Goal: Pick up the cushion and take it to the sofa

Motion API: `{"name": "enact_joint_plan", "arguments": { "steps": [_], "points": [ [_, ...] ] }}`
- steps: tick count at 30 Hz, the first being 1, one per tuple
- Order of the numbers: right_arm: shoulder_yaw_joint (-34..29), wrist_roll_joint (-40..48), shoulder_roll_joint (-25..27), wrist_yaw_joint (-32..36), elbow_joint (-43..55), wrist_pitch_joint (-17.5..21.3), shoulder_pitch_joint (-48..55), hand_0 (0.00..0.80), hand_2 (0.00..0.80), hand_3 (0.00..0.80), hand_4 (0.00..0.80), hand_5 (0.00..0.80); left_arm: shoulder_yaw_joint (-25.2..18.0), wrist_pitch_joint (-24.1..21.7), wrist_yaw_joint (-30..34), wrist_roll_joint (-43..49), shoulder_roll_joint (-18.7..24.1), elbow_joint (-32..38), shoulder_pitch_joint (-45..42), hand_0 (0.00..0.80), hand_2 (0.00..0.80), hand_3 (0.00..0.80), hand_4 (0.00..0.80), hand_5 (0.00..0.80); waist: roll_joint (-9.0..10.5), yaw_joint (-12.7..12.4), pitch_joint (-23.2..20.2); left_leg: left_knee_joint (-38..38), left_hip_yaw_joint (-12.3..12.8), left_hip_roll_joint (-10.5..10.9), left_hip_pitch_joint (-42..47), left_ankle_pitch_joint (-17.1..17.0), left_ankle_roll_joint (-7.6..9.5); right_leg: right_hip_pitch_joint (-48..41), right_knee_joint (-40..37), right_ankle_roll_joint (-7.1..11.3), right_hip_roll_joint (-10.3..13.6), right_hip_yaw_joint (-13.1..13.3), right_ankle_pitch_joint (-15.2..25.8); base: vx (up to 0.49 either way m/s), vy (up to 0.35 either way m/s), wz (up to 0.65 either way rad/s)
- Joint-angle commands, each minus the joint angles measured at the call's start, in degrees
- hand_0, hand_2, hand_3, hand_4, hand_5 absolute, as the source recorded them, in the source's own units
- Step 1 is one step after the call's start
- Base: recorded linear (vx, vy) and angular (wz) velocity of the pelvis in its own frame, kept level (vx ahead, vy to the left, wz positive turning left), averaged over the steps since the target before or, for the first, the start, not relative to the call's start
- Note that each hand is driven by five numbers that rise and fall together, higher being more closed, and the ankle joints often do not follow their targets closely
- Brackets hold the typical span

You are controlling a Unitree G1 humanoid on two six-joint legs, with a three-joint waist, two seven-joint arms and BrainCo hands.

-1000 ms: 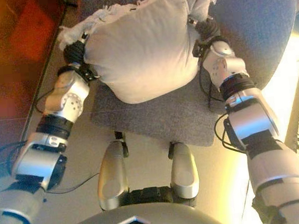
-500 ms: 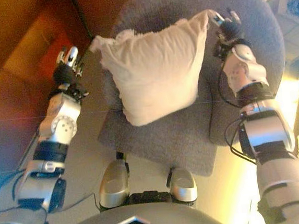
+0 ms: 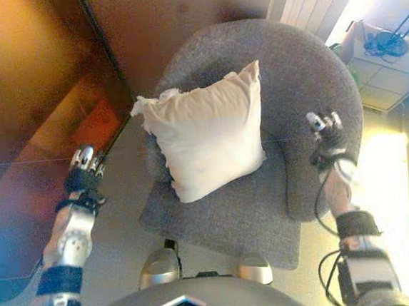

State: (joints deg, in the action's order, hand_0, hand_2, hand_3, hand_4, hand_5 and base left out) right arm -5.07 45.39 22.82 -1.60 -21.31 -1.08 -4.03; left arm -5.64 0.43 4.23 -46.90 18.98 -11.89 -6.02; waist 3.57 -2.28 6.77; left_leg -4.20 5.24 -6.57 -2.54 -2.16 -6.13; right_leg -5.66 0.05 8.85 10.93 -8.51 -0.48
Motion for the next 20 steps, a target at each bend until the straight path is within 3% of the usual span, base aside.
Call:
{"name": "enact_joint_plan", "arguments": {
  "steps": [1,3,7,14,20],
  "points": [
    [0.04,8.90,-5.42,7.75,5.91,5.50,0.90,0.000,0.000,0.000,0.000,0.000,-0.10,-3.86,4.56,-3.97,-1.69,5.58,-1.20,0.000,0.000,0.000,0.000,0.000,-0.67,0.28,-1.95,-0.98,3.01,-1.92,3.32,3.38,-1.04,3.89,-0.46,2.18,0.96,-1.54,4.28,-0.124,0.022,-0.11],
    [2.08,13.12,-9.53,10.61,5.39,6.15,2.89,0.000,0.000,0.000,0.000,0.000,1.31,-7.47,3.51,-3.08,-3.24,4.94,-1.71,0.000,0.000,0.000,0.000,0.000,-0.64,0.87,-1.89,-0.29,3.76,-1.41,3.71,3.47,-0.70,4.26,-1.28,2.40,0.94,-1.90,5.23,-0.102,0.018,-0.11],
    [5.15,18.14,-13.50,12.69,6.09,6.43,5.55,0.000,0.000,0.000,0.000,0.000,4.40,-8.96,2.64,-5.13,-4.36,5.52,-2.79,0.000,0.000,0.000,0.000,0.000,-0.80,1.80,-1.83,0.94,4.91,-0.66,4.01,3.31,-0.18,5.12,-2.43,2.62,0.70,-2.28,6.64,-0.113,0.029,-0.05],
    [10.67,18.06,-12.38,18.24,7.67,5.58,6.55,0.000,0.000,0.000,0.000,0.000,6.54,-10.79,4.64,-5.43,-2.59,6.10,-4.23,0.000,0.000,0.000,0.000,0.000,-1.08,2.25,-1.40,-0.45,5.47,-0.02,3.24,4.15,0.35,6.39,-2.17,2.33,0.48,-1.34,6.70,-0.082,0.023,-0.11],
    [10.69,18.33,-11.90,16.67,6.91,5.89,6.33,0.000,0.000,0.000,0.000,0.000,6.71,-11.05,5.33,-6.07,-2.32,6.93,-4.15,0.000,0.000,0.000,0.000,0.000,-1.00,1.97,-1.69,-0.02,5.57,0.26,3.57,4.43,0.61,6.16,-2.27,2.26,0.32,-1.61,6.40,-0.030,0.006,-0.05]
  ]
}}
